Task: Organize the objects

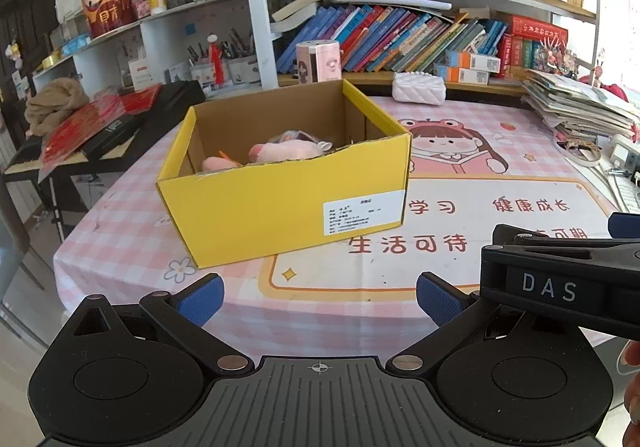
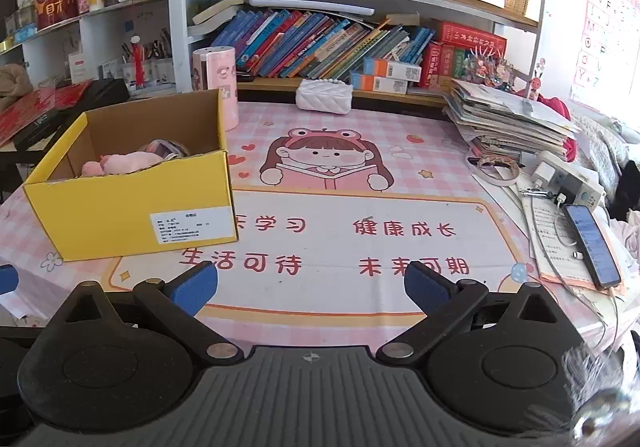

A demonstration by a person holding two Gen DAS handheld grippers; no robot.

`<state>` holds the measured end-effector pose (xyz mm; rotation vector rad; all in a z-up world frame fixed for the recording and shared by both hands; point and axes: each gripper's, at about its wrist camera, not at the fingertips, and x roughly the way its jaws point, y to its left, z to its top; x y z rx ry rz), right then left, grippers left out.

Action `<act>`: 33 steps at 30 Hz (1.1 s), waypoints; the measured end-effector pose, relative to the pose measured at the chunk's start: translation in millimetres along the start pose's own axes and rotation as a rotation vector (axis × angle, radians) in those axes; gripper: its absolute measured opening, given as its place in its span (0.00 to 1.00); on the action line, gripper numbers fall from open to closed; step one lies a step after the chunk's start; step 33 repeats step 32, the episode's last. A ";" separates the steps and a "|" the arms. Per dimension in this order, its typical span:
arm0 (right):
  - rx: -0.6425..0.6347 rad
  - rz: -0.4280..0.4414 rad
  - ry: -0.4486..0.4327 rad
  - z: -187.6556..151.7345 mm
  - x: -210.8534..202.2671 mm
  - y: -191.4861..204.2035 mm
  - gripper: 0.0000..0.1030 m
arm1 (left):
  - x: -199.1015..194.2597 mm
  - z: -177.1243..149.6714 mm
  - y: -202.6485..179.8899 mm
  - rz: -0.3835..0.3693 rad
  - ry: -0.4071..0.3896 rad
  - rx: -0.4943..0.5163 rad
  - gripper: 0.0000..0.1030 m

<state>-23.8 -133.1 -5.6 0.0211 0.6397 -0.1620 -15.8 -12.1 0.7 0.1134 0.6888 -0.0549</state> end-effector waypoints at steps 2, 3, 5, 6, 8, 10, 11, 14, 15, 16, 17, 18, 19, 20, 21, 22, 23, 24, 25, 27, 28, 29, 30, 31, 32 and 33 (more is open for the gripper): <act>0.004 -0.004 0.006 -0.3 0.9 -1.5 0.98 | 1.5 -0.1 -1.3 -0.004 0.007 0.003 1.00; 0.005 -0.006 0.010 -0.7 1.5 -1.8 0.98 | 2.5 -0.3 -1.7 -0.006 0.011 0.004 1.00; 0.007 -0.010 0.020 -1.4 3.4 -2.3 0.98 | 5.0 -0.7 -2.5 -0.010 0.021 0.006 1.00; 0.008 -0.011 0.026 -2.0 4.6 -2.7 0.98 | 6.3 -0.8 -3.1 -0.011 0.026 0.007 1.00; 0.010 -0.011 0.037 -3.0 7.5 -3.2 0.98 | 8.7 -1.3 -4.1 -0.013 0.035 0.009 1.00; 0.012 -0.011 0.049 -3.7 10.1 -3.7 0.98 | 10.6 -1.5 -4.2 -0.016 0.043 0.009 1.00; 0.013 -0.011 0.053 -3.7 11.3 -3.9 0.98 | 11.5 -1.4 -3.9 -0.017 0.046 0.008 1.00; 0.013 -0.009 0.059 -3.4 13.8 -4.6 0.98 | 12.5 -0.9 -4.0 -0.019 0.050 0.006 1.00; 0.013 -0.009 0.060 -3.3 14.2 -4.8 0.98 | 12.6 -0.9 -4.0 -0.019 0.050 0.006 1.00; 0.013 -0.008 0.059 -3.1 14.2 -4.9 0.99 | 12.5 -0.9 -3.9 -0.019 0.050 0.006 1.00; 0.013 -0.008 0.060 -3.0 14.7 -5.0 0.99 | 12.5 -0.9 -3.9 -0.018 0.050 0.006 1.00; 0.013 -0.008 0.061 -2.9 14.8 -4.7 0.99 | 13.0 -0.7 -3.9 -0.017 0.051 0.007 1.00; 0.014 -0.007 0.063 -3.0 15.4 -4.8 0.99 | 13.9 -0.5 -3.9 -0.016 0.052 0.006 1.00; 0.014 -0.006 0.065 -3.1 16.3 -4.8 0.99 | 14.6 -0.5 -4.1 -0.015 0.054 0.006 1.00; 0.014 -0.005 0.067 -3.0 17.0 -4.4 0.99 | 15.1 -0.6 -4.0 -0.014 0.055 0.005 1.00; 0.014 -0.004 0.068 -3.1 17.6 -4.4 0.99 | 15.4 -0.5 -3.9 -0.013 0.055 0.005 1.00; 0.015 -0.003 0.070 -2.9 18.1 -4.4 0.99 | 15.5 -0.6 -4.0 -0.010 0.054 0.005 1.00; 0.015 -0.002 0.071 -2.3 18.5 -4.0 0.99 | 15.4 -0.7 -4.0 -0.008 0.052 0.005 1.00; 0.016 -0.001 0.072 -2.4 18.9 -3.9 0.99 | 15.3 -0.9 -3.8 -0.006 0.051 0.004 1.00; 0.016 0.002 0.071 -1.8 19.3 -3.7 0.99 | 15.1 -0.9 -3.4 -0.004 0.049 0.003 1.00; 0.016 0.003 0.070 -1.8 19.3 -3.3 0.99 | 15.1 -1.0 -3.1 -0.004 0.048 0.002 1.00; 0.016 0.003 0.070 -1.7 19.2 -2.6 0.99 | 15.0 -1.0 -3.2 -0.005 0.048 0.002 1.00; 0.016 0.003 0.069 -1.8 19.2 -2.3 0.99 | 15.1 -1.0 -3.0 -0.005 0.049 0.001 1.00; 0.016 0.003 0.070 -1.7 19.2 -2.1 0.99 | 15.1 -0.9 -3.2 -0.006 0.050 0.002 1.00; 0.016 0.003 0.070 -1.8 19.1 -2.2 0.99 | 14.9 -0.5 -2.1 -0.013 0.049 -0.001 1.00; 0.016 0.003 0.070 -1.8 19.1 -2.2 0.99 | 14.9 -0.5 -2.1 -0.013 0.049 -0.001 1.00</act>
